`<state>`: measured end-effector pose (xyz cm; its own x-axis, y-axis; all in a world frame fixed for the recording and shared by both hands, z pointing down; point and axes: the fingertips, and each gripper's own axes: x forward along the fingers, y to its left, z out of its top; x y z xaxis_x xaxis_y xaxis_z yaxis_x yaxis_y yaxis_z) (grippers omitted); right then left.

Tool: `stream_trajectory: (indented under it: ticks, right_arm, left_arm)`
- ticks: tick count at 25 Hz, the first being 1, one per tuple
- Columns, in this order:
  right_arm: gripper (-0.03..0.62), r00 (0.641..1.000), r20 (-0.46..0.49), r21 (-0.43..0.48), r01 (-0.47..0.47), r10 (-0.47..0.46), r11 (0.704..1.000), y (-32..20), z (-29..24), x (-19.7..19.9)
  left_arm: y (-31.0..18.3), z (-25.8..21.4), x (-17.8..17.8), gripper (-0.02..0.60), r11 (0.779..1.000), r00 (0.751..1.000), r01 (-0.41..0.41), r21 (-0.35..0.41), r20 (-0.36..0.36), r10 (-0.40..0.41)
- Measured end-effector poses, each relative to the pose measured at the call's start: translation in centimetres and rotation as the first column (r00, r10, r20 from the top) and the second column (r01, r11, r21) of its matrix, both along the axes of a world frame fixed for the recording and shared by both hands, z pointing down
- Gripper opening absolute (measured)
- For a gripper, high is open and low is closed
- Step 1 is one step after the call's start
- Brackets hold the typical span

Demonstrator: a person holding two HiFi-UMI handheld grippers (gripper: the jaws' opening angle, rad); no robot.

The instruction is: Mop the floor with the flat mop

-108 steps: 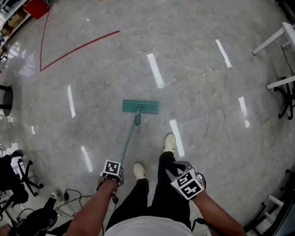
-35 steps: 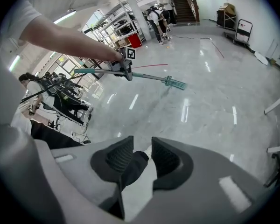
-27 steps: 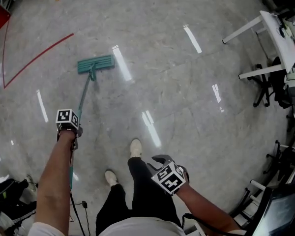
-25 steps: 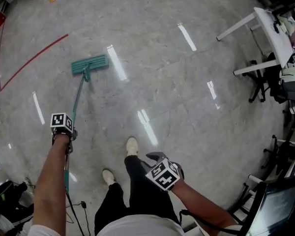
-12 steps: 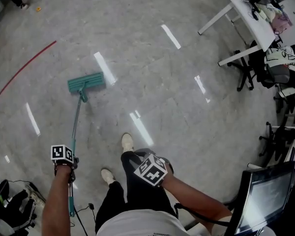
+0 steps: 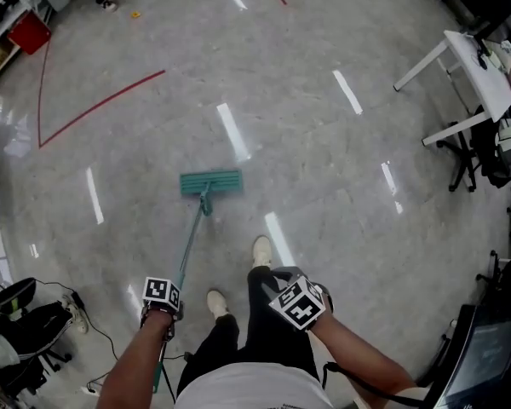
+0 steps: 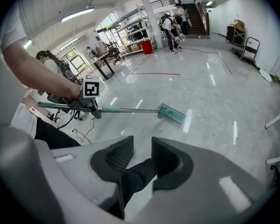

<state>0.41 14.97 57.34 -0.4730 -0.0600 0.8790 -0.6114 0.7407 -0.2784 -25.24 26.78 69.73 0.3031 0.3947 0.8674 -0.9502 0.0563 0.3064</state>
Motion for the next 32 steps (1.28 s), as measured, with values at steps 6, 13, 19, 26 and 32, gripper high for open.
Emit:
stream_trajectory:
  ticks: [6, 13, 19, 26, 32]
  right_arm:
    - [0.124, 1.0, -0.008, 0.054, 0.013, -0.012, 0.998, 0.9, -1.5, -2.2]
    - [0.124, 1.0, -0.004, 0.113, 0.014, -0.014, 0.993, 4.8, -3.5, -4.0]
    - [0.124, 1.0, -0.008, 0.153, -0.029, 0.03, 0.988, 7.6, -5.1, -6.3]
    - [0.124, 0.999, -0.021, 0.19, -0.02, 0.024, 0.982, 10.1, -7.5, -5.5]
    - [0.124, 1.0, 0.0, 0.24, -0.025, 0.025, 0.971, 11.6, -9.3, -3.9]
  left_arm:
    - [4.8, -1.7, -3.0, 0.057, 0.999, 0.999, -0.046, -0.006, -0.008, 0.046]
    - [10.7, -2.4, -5.1, 0.057, 0.997, 0.997, -0.077, 0.026, -0.012, 0.078]
    - [13.8, -2.9, -8.9, 0.057, 0.993, 0.994, -0.111, 0.046, -0.008, 0.111]
    - [17.2, -4.1, -10.2, 0.057, 0.993, 0.994, -0.113, 0.041, -0.01, 0.113]
    - [20.4, -5.2, -9.4, 0.057, 0.996, 0.997, -0.071, 0.063, 0.01, 0.07]
